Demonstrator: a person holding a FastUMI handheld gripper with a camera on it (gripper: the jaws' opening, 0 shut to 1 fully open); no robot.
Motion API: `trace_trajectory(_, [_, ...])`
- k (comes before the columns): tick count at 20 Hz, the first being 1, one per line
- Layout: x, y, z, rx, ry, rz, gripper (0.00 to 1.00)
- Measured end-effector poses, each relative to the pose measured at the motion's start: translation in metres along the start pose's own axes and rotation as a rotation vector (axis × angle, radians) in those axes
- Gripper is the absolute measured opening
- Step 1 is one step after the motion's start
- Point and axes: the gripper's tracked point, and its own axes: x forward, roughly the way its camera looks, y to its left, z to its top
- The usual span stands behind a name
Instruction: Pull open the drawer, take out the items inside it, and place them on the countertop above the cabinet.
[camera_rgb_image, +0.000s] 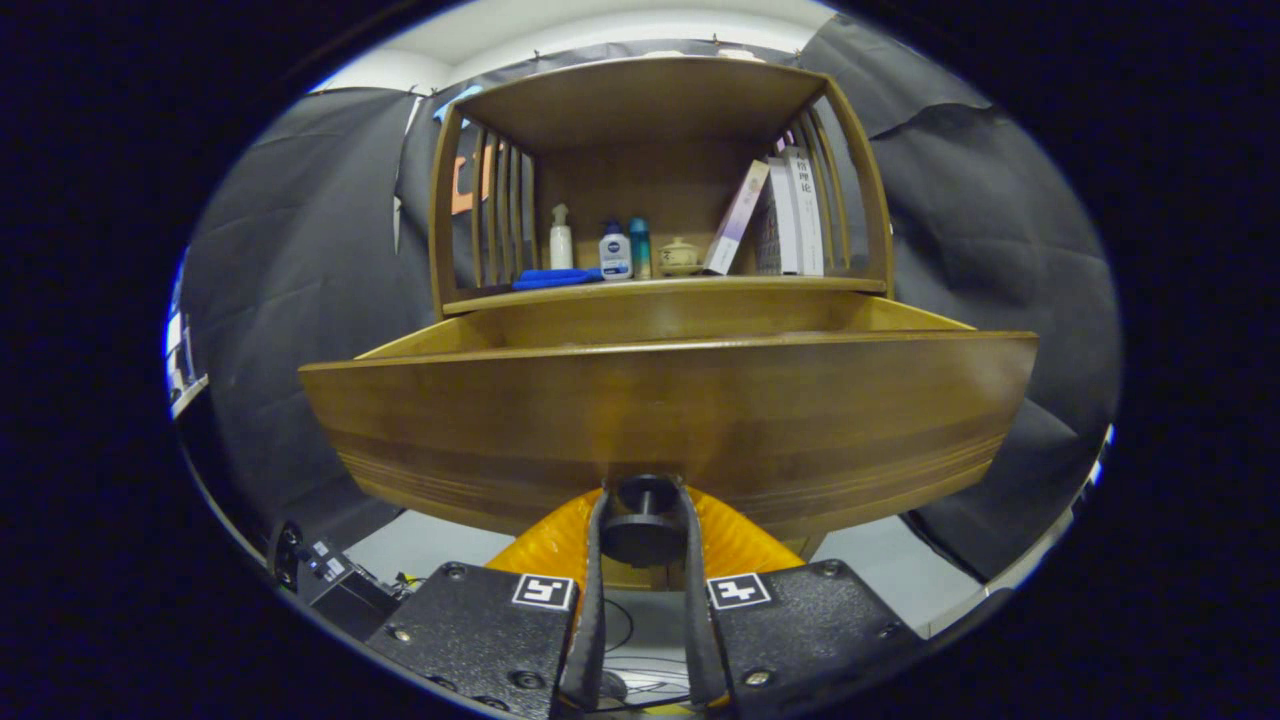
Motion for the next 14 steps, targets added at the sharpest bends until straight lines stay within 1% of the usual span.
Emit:
trace_trajectory(2, [-0.004,0.001,-0.003,-0.025,-0.001,0.009,0.36])
trace_trajectory(7, [-0.005,0.001,-0.003,-0.01,0.011,0.011,0.36])
trace_trajectory(8, [-0.006,0.001,-0.005,-0.015,0.024,0.015,0.38])
trace_trajectory(10, [-0.013,-0.003,-0.007,-0.02,0.052,-0.004,0.46])
trace_trajectory(12, [-0.022,0.0,-0.004,-0.019,0.072,0.006,0.51])
trace_trajectory(14, [-0.034,0.003,0.006,-0.018,0.083,0.031,0.52])
